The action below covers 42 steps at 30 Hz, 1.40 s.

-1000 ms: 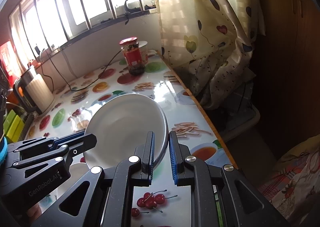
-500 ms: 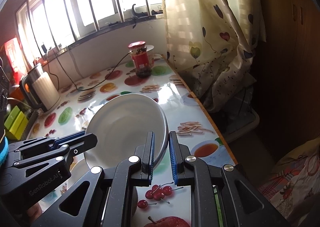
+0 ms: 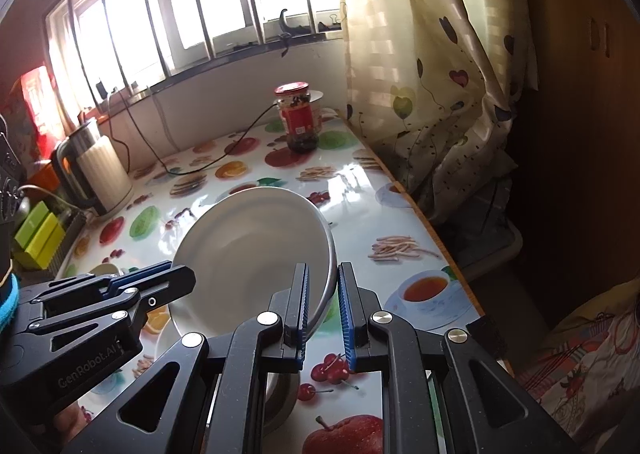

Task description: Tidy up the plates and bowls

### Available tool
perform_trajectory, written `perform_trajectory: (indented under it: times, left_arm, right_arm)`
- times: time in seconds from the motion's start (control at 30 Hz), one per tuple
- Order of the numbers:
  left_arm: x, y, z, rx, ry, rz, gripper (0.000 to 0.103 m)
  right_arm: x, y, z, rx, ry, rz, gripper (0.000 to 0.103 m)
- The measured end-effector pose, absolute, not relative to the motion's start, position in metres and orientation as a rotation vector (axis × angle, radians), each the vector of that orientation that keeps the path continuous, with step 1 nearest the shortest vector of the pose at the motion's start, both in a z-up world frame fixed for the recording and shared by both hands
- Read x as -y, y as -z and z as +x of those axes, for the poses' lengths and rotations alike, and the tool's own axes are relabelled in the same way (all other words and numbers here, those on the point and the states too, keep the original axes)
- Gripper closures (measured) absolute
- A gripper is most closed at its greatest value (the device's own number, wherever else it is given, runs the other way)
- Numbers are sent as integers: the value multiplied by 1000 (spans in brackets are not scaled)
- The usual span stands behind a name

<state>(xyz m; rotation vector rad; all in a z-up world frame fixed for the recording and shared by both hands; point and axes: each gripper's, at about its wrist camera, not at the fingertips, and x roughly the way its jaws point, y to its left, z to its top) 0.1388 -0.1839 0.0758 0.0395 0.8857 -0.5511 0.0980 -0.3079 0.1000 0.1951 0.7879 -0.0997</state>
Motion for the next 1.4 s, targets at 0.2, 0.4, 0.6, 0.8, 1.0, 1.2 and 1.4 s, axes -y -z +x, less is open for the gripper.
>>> perform_trajectory:
  times: [0.2, 0.4, 0.6, 0.8, 1.0, 1.2, 1.4]
  left_arm:
    - [172, -75, 135, -886, 540, 22, 89]
    - [162, -72, 132, -889, 526, 4, 89]
    - [152, -69, 130, -895, 512, -10, 89]
    - [146, -63, 127, -912, 506, -12, 89]
    - [141, -58, 125, -921, 500, -20, 89]
    - [138, -53, 125, -936, 492, -26, 89]
    - [137, -48, 125, -950, 490, -32, 89]
  right_arm:
    - [298, -99, 95, -792, 83, 190, 88]
    - [286, -99, 92, -797, 66, 180, 88]
    - [276, -97, 92, -803, 52, 174, 88]
    - [269, -93, 90, -814, 41, 176, 88]
    - [265, -88, 88, -828, 35, 178, 88]
    - [262, -82, 86, -843, 28, 181, 88]
    - [260, -78, 85, -855, 26, 181, 88]
